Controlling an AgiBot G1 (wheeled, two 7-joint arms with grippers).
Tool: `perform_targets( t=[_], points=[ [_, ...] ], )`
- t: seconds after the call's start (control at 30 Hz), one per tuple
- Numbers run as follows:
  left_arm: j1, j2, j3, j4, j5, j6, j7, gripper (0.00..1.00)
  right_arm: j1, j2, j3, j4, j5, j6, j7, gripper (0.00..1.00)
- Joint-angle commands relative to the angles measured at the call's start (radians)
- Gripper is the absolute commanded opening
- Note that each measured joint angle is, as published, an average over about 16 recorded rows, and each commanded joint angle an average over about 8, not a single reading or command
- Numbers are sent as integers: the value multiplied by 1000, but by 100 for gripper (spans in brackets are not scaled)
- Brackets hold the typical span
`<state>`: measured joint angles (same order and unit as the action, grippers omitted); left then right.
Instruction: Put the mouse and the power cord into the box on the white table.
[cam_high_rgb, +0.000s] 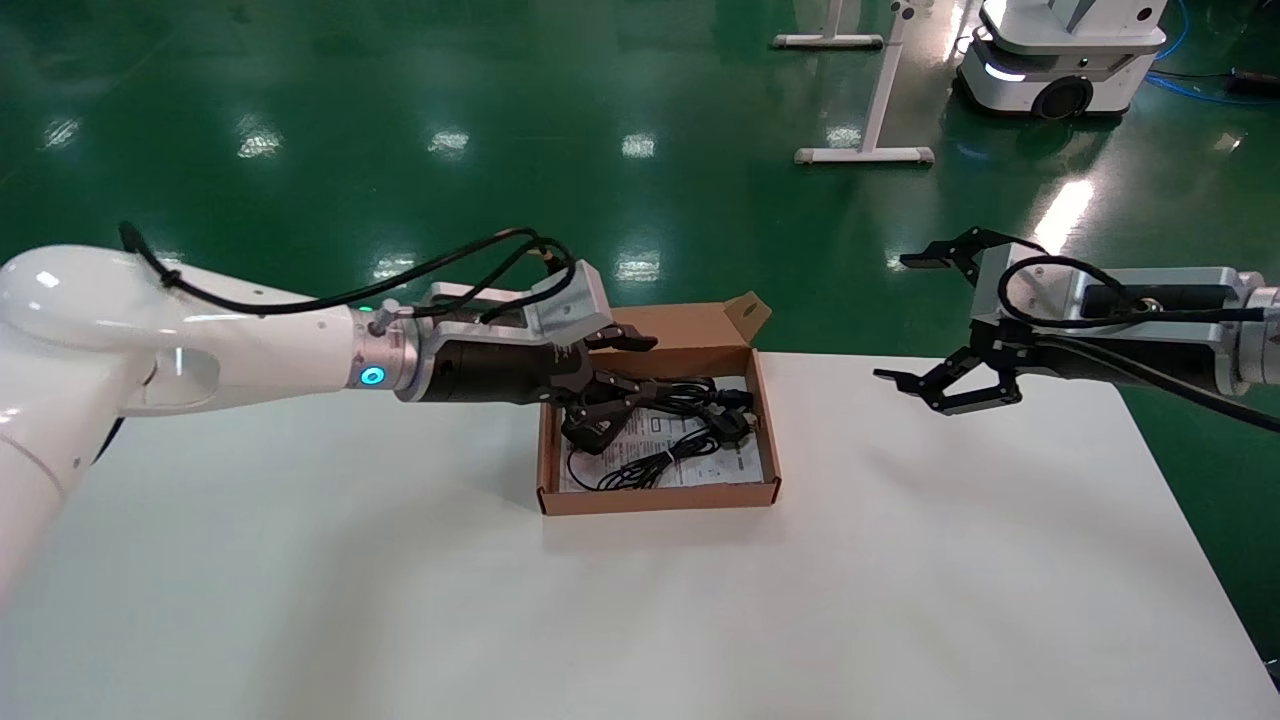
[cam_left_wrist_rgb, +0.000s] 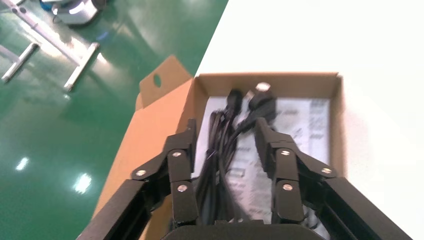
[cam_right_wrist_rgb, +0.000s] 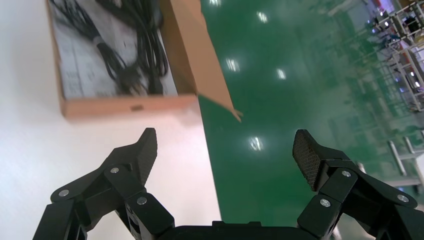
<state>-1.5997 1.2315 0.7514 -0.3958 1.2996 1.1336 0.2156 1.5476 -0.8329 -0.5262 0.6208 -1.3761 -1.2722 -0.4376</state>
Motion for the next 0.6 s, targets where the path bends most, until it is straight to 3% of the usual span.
perform_targets(
  t=[0.03,0.6],
  points=[
    [21,-25,-19,-36,-23,15,-16,100,-19,9,10,26,26,-9,25,100],
    [202,-239,-182,-342,-219,139,-155,100,-178,83,93,249,242,-84,235,100]
  ],
)
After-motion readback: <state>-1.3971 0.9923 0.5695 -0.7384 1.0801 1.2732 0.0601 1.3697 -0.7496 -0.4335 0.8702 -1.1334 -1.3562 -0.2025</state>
